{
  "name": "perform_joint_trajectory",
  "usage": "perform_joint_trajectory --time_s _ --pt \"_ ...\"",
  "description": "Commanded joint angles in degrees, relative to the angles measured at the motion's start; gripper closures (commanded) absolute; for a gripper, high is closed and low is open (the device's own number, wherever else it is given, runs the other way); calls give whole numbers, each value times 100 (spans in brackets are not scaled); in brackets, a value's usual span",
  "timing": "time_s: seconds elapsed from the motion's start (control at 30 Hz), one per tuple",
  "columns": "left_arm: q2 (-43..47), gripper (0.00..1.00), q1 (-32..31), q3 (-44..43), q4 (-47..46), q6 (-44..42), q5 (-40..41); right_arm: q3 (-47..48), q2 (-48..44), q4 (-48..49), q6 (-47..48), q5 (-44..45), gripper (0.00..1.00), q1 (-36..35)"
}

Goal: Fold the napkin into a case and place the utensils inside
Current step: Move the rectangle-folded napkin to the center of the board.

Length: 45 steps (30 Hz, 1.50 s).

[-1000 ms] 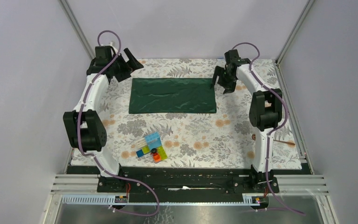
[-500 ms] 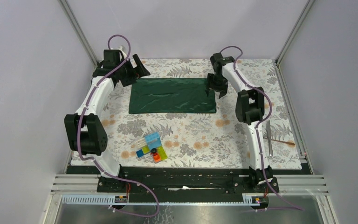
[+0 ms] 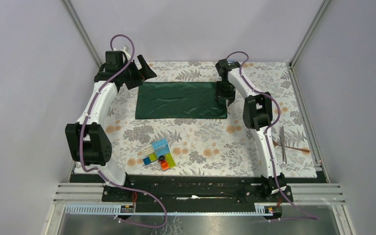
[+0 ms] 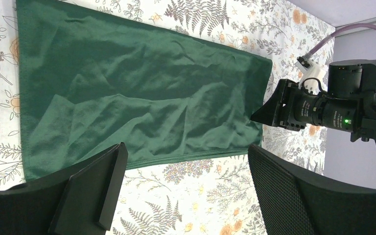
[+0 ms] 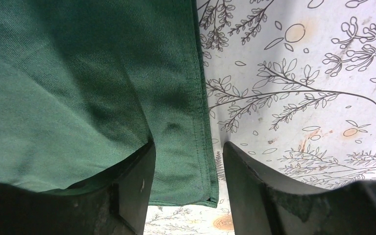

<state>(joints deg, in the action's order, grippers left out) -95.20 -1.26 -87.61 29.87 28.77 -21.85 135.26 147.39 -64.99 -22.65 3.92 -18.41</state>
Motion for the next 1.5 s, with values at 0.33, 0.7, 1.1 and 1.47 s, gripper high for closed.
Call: perform_joint_trajectory --time_s 0.33,0.7,1.1,1.47 --pt "274 1 126 33 -257 31 -136 -925 154 712 192 295 66 -145" --pt "174 1 126 110 -349 109 -259 -2572 -1127 1762 1038 -110 100 -10" --pt "46 1 40 241 -465 265 -349 -3760 -2357 1955 1086 -89 100 730" --pt "31 1 -221 303 -509 323 -345 -3810 -2620 1818 1481 1245 100 1153"
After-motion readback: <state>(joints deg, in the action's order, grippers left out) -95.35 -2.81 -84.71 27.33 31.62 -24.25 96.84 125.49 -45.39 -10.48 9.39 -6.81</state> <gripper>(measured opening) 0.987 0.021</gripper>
